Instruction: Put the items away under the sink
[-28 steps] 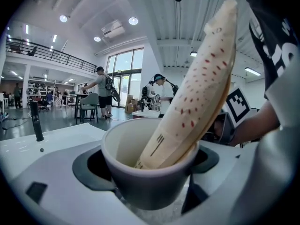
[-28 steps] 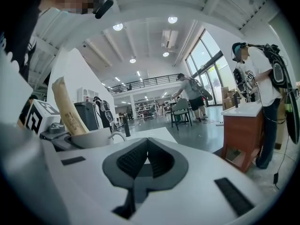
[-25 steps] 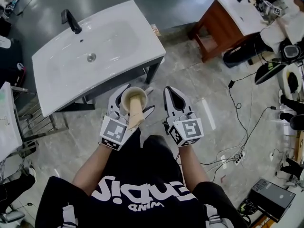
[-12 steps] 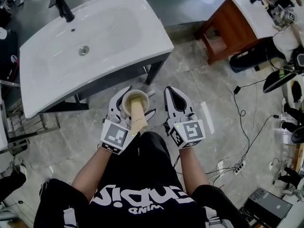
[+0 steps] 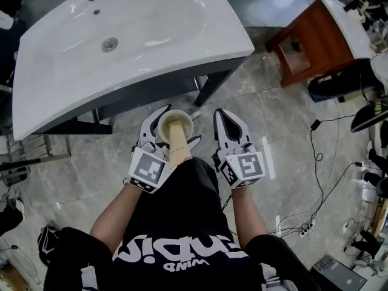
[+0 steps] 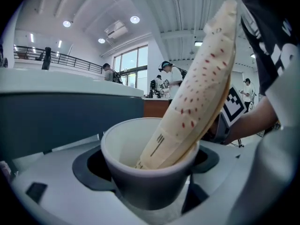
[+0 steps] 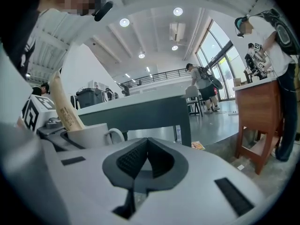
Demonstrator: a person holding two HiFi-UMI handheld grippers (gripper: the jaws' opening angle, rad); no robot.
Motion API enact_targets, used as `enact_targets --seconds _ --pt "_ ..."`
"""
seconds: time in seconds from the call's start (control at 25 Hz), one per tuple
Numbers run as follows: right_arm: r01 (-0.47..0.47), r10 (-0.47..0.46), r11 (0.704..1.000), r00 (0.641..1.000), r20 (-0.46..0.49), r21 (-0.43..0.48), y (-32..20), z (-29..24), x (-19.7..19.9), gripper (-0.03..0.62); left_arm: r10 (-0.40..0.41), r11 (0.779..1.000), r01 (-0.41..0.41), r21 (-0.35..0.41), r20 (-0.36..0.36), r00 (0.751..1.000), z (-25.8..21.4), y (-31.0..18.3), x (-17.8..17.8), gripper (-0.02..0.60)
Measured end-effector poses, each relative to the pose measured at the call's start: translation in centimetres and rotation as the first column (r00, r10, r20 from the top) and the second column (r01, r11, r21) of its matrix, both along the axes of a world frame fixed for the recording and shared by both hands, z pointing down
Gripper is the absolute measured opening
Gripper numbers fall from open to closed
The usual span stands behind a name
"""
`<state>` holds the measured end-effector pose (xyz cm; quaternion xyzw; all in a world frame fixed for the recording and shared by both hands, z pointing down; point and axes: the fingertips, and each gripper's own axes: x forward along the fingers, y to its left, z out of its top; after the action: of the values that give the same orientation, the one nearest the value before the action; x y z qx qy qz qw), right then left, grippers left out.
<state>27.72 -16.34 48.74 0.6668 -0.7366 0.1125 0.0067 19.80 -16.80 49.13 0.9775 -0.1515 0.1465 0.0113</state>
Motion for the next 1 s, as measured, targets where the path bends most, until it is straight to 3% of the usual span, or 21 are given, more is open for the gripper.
enact_targets --seconds 0.48,1.0 --pt "-0.008 0.011 0.996 1.0 -0.029 0.087 -2.2 6.9 0.6 0.018 -0.003 0.999 0.005 0.042 -0.051 0.999 7.5 -2.1 0.1 0.469" --pt "0.032 -0.026 0.984 0.999 -0.035 0.176 -3.9 11.4 -1.2 0.018 -0.063 0.99 0.072 0.118 -0.078 0.995 11.0 -4.1 -1.8 0.469"
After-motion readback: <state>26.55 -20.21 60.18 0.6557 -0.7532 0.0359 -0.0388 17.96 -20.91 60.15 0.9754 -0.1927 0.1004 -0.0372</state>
